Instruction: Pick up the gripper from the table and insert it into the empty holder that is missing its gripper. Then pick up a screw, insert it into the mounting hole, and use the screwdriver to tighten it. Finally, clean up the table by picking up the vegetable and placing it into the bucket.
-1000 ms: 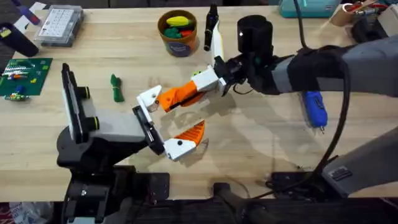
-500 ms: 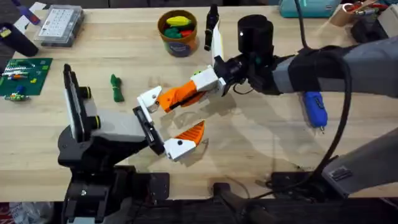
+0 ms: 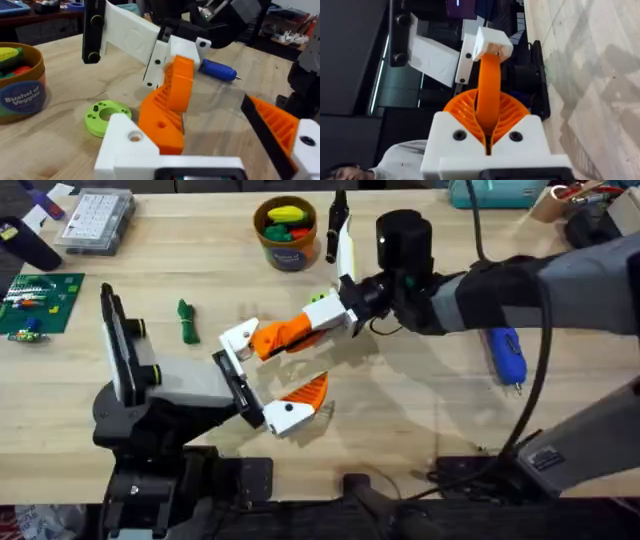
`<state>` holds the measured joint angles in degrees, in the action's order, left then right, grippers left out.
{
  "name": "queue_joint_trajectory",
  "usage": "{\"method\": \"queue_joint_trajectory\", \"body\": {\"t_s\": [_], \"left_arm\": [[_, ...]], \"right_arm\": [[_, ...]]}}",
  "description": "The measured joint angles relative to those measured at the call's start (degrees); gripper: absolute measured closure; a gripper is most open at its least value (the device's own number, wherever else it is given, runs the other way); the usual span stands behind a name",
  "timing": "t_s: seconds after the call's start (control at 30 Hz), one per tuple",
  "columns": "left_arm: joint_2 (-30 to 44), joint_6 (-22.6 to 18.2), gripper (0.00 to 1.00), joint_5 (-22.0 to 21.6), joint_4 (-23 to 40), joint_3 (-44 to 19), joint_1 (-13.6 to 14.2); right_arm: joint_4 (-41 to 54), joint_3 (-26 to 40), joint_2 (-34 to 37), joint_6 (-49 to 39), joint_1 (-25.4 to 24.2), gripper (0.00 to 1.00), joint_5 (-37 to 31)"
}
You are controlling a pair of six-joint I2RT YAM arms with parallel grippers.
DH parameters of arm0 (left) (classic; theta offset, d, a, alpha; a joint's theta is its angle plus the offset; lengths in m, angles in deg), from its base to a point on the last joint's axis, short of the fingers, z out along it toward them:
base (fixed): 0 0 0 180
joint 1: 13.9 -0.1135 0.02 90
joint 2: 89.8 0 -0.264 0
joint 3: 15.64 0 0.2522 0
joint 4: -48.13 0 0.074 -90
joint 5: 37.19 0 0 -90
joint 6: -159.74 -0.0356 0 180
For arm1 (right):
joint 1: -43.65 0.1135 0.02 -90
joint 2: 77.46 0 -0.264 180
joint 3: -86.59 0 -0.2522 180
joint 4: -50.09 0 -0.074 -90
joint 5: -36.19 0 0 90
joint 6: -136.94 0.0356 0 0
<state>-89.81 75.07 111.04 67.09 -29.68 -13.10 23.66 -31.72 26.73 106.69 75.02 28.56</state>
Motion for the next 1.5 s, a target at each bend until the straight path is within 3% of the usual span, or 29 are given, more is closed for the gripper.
{"method": "queue_joint_trajectory", "body": {"t_s": [0.43,0.63,0.9,1.23,1.5], "left_arm": [[0.0,1.8,0.013,0.0,0.1,0.0,-0.1],[0.0,1.5,0.013,-2.5,-0.2,0.0,-0.8],[0.0,1.1,0.013,-2.5,-0.2,0.0,-0.7],[0.0,1.1,0.013,-2.6,-0.2,0.0,-0.7],[0.0,1.1,0.013,-1.9,-0.1,0.0,-0.7]], "right_arm": [[-1.0,0.1,2.0,0.4,0.1,0.988,1.0],[-0.4,3.1,2.2,5.5,2.1,0.988,-0.3],[-0.1,5.0,3.1,10.5,3.2,0.988,-1.2],[-0.1,5.3,3.4,10.5,3.2,0.988,-1.4],[0.1,10.0,7.8,8.8,3.4,0.988,-0.2]]}}
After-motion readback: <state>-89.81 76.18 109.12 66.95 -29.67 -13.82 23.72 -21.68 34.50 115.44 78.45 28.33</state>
